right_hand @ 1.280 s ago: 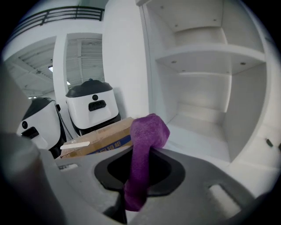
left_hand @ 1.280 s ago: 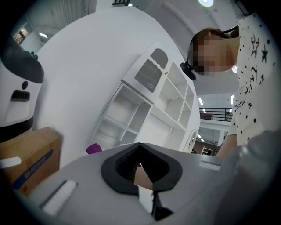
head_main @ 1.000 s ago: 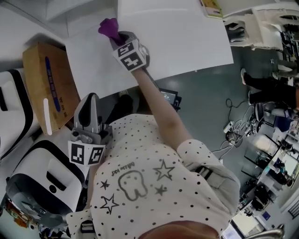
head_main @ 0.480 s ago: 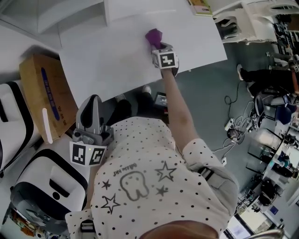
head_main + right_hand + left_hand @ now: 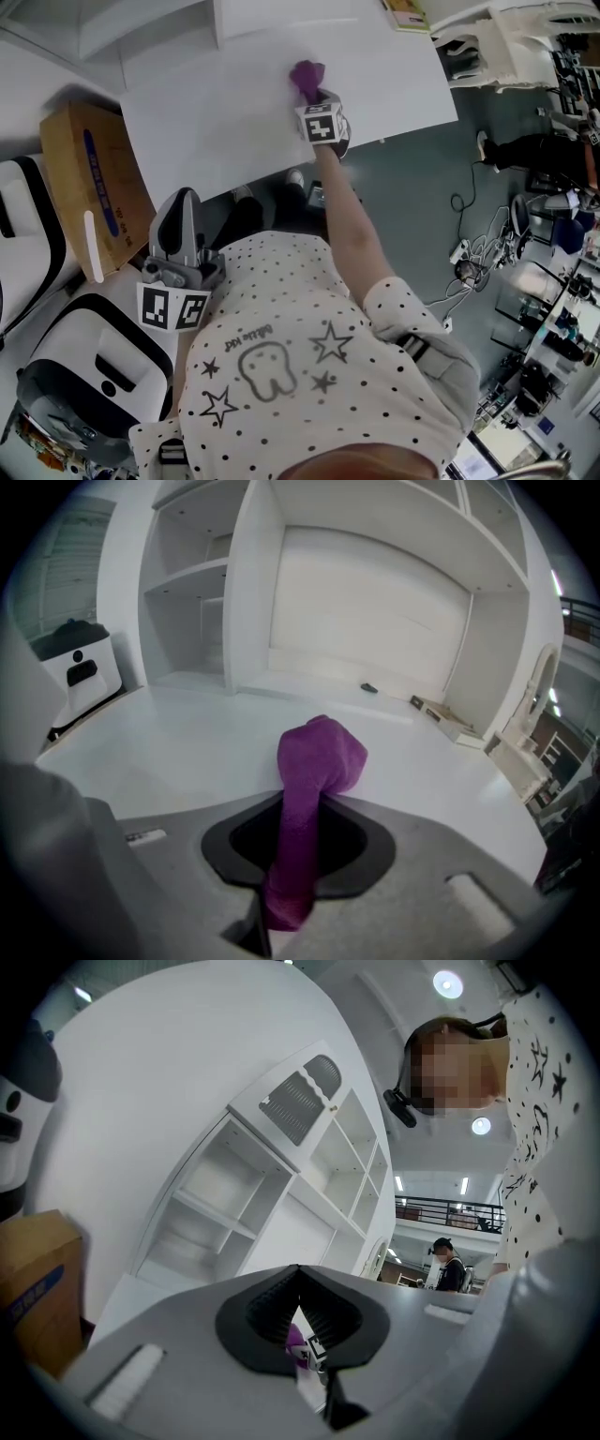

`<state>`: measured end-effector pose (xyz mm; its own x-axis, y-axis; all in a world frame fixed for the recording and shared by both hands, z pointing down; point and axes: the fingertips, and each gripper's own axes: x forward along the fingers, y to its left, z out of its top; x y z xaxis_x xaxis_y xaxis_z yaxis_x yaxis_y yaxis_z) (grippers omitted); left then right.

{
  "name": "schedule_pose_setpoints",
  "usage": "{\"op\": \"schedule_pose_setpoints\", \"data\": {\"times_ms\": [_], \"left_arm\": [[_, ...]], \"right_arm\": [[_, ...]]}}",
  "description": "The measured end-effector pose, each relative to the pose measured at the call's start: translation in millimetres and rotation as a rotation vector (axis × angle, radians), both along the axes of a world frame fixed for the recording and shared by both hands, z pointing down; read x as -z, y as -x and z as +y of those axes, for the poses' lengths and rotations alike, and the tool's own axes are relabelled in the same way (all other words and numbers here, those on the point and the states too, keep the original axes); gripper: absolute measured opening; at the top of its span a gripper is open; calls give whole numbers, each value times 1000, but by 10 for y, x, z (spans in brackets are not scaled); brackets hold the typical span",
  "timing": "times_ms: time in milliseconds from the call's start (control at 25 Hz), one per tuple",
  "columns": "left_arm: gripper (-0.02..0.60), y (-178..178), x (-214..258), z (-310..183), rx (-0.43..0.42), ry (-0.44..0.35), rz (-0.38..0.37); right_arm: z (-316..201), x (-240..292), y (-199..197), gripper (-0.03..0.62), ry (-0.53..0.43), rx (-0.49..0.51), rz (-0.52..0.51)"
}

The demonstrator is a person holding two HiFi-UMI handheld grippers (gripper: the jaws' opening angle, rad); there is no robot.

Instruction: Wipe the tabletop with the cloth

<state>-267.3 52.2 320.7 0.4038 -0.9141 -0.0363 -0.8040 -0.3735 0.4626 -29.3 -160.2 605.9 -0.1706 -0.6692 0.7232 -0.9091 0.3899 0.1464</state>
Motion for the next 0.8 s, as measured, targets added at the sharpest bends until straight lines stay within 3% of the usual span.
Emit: {"op": "schedule_pose_setpoints", "data": {"times_ms": [800], "left_arm": [[-5,6,-14,79,-5,11,3]], "right_arm": [[469,13,1391,64,56,198,-72]]}}
